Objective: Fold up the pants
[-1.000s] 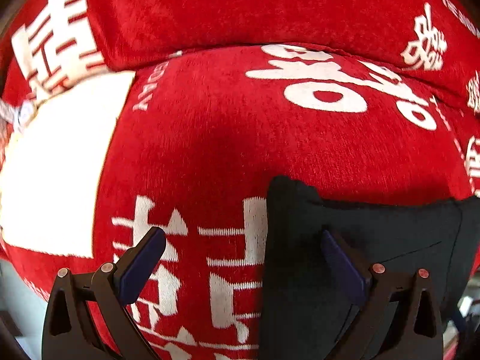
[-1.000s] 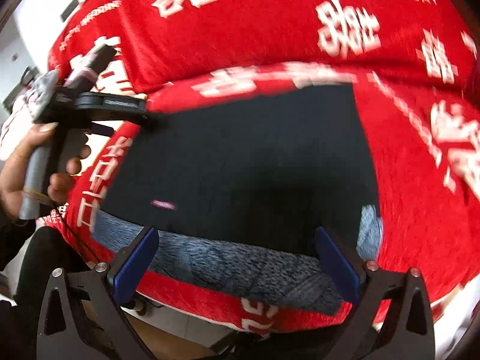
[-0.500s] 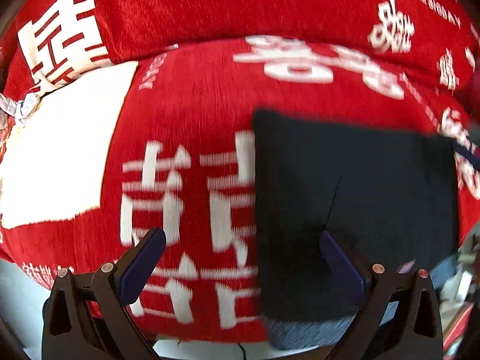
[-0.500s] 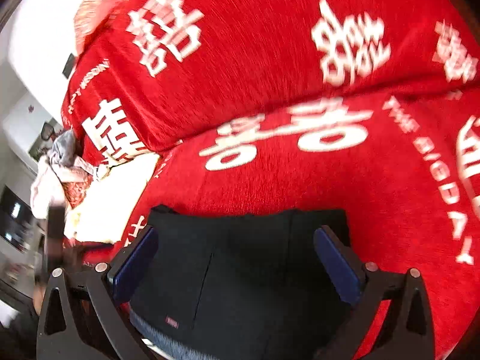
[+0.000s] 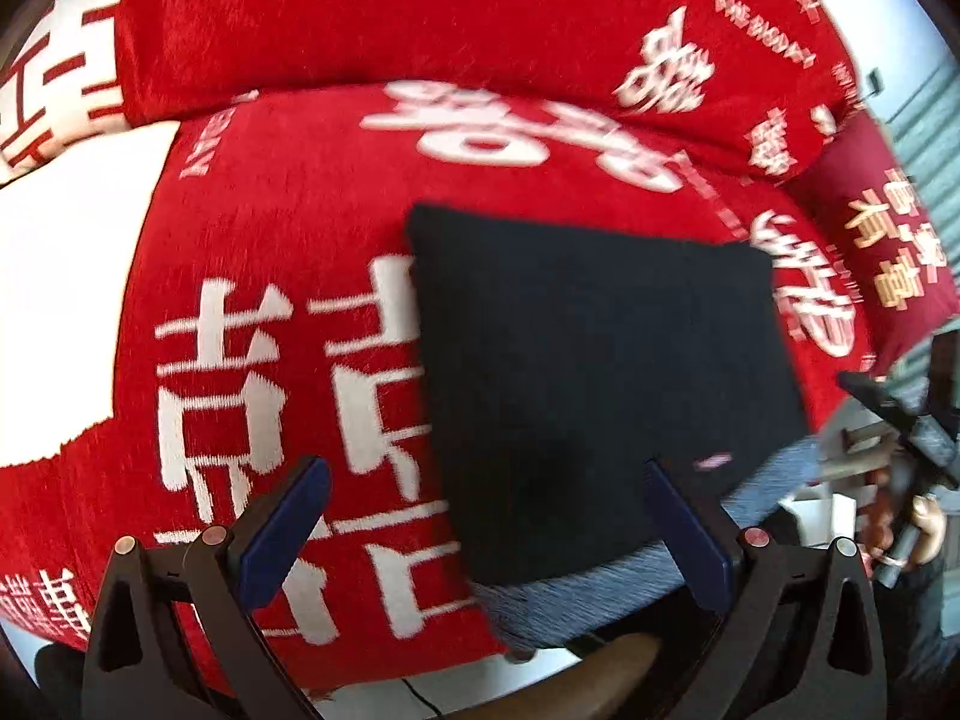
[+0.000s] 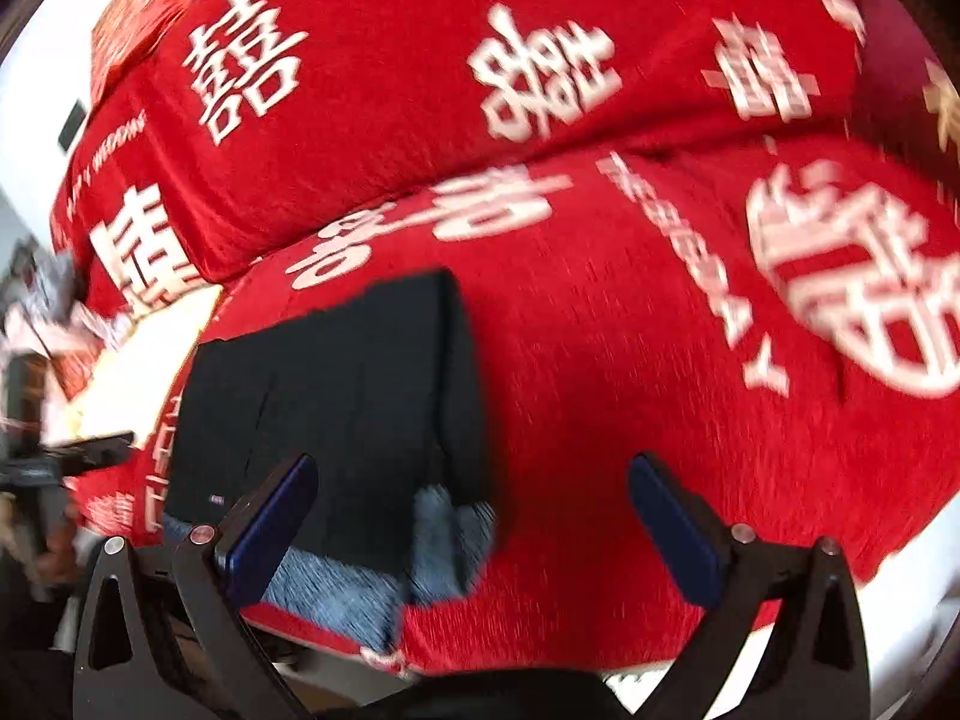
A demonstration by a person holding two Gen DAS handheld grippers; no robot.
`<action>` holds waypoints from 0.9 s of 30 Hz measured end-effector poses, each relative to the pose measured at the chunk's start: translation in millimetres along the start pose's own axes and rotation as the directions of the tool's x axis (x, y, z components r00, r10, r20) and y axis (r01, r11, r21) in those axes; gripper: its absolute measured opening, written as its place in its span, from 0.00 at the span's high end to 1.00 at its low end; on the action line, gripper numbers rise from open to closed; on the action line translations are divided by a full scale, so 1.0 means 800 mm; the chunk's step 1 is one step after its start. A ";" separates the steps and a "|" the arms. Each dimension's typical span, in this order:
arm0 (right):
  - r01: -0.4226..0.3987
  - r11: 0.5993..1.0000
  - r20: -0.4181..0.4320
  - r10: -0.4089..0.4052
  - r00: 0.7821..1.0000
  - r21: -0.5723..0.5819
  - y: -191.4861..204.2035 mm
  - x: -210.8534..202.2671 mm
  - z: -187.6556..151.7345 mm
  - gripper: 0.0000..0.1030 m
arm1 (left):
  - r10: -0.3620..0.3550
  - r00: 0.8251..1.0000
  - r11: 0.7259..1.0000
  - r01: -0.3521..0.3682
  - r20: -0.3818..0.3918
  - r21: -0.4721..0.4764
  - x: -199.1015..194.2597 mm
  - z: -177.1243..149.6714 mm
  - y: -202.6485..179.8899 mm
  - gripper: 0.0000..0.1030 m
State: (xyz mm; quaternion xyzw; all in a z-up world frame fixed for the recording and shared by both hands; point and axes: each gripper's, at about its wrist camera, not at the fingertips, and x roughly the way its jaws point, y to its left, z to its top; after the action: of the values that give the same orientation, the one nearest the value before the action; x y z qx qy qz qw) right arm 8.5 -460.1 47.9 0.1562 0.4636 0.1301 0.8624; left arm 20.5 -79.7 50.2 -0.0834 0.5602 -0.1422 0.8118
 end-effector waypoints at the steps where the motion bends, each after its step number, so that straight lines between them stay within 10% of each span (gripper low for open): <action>1: -0.051 0.998 -0.013 0.052 0.999 0.038 -0.010 0.008 0.000 0.00 | -0.011 1.000 1.000 0.012 -0.016 0.007 0.011 -0.001 -0.002 0.00; 13: -0.332 0.942 -0.217 0.312 0.925 -0.057 0.033 0.119 0.007 0.00 | -0.157 0.983 0.987 0.158 -0.097 0.001 0.071 0.007 -0.018 0.00; 27: -0.237 0.955 -0.230 0.194 0.954 -0.178 0.071 0.131 0.005 0.00 | -0.082 0.993 0.996 0.084 -0.082 0.016 0.088 0.021 -0.037 0.00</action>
State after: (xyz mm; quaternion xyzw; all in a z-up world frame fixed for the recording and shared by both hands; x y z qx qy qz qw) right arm 63.4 -370.2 -7.7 0.1023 0.5163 0.2865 0.8005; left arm 55.1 -131.2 2.7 -0.0929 0.5873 -0.1846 0.7826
